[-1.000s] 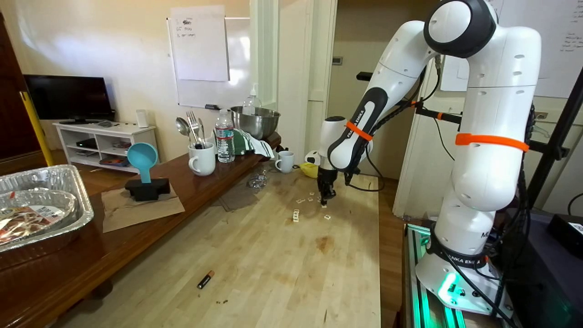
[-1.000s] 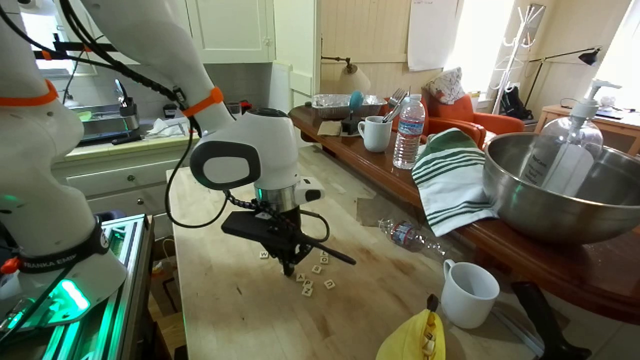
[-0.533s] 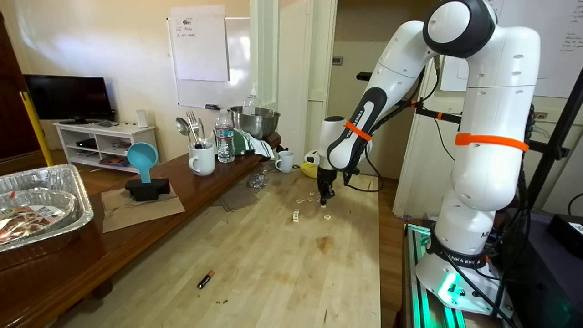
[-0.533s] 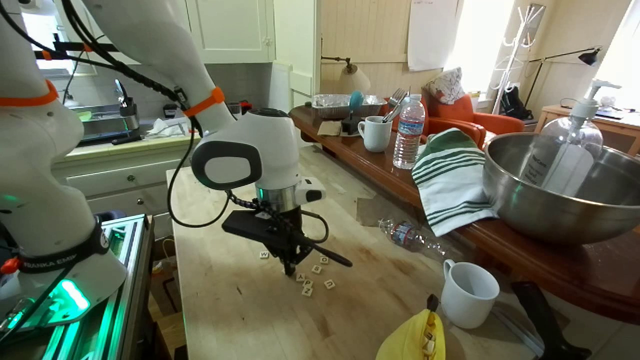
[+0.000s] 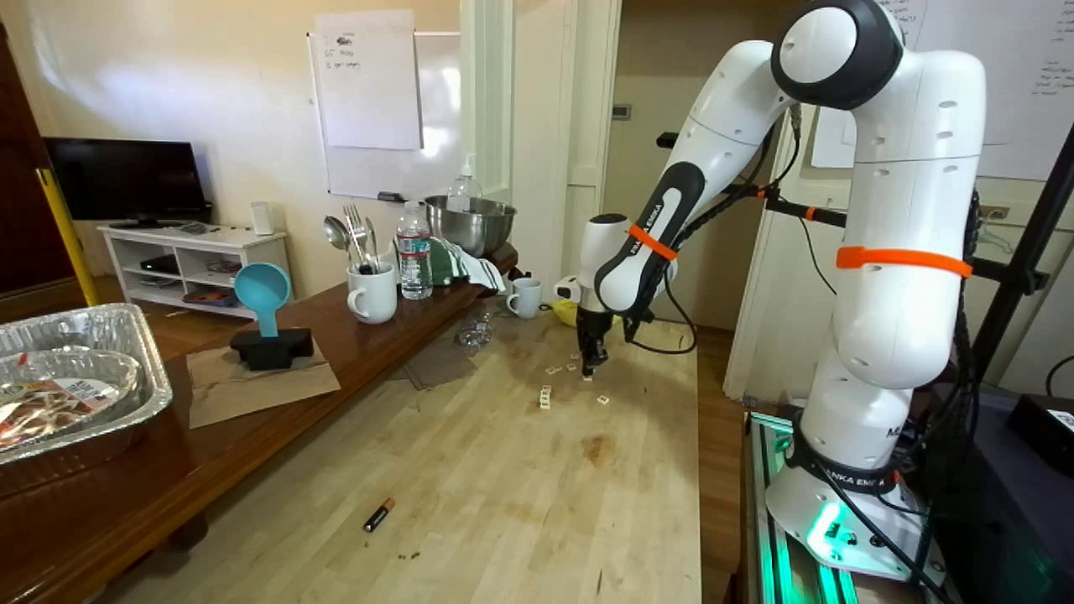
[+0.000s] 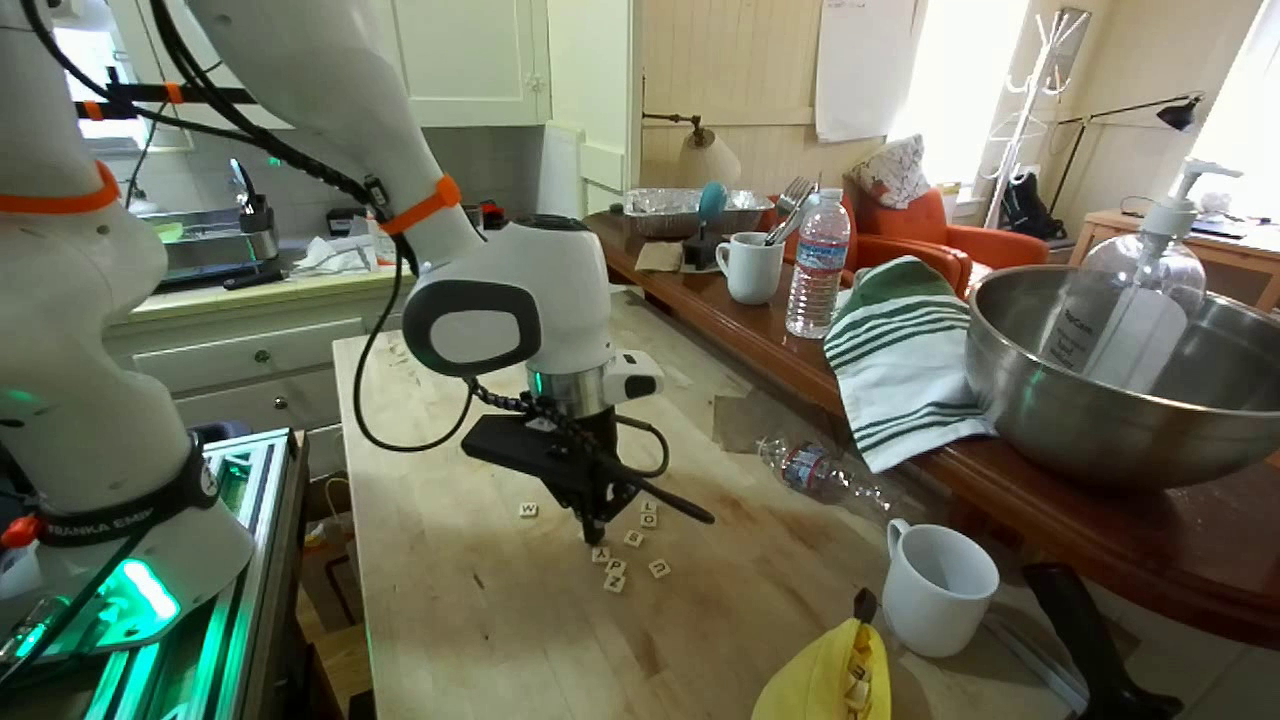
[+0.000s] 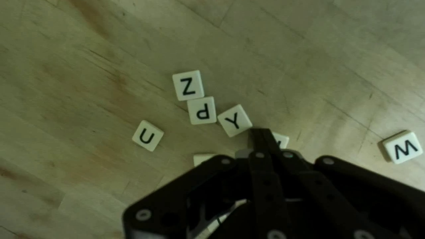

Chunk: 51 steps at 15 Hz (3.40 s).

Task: Replace the tile letter s with tile letter t, then add tile letter h to the word

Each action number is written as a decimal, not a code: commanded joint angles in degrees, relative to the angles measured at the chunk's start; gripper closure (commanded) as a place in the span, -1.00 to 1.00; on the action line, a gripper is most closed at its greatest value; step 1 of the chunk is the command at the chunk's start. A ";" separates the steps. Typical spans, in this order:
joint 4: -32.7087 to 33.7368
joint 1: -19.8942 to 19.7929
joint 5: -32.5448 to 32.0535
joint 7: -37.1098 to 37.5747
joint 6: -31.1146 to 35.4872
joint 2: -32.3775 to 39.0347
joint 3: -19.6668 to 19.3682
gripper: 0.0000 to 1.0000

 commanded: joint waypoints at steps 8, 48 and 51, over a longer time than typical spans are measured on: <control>4.53 1.73 -2.03 6.52 0.37 5.35 1.65 1.00; 7.84 4.57 -3.41 15.12 0.30 7.77 4.78 1.00; 7.81 4.69 -3.55 15.12 0.27 7.75 4.80 1.00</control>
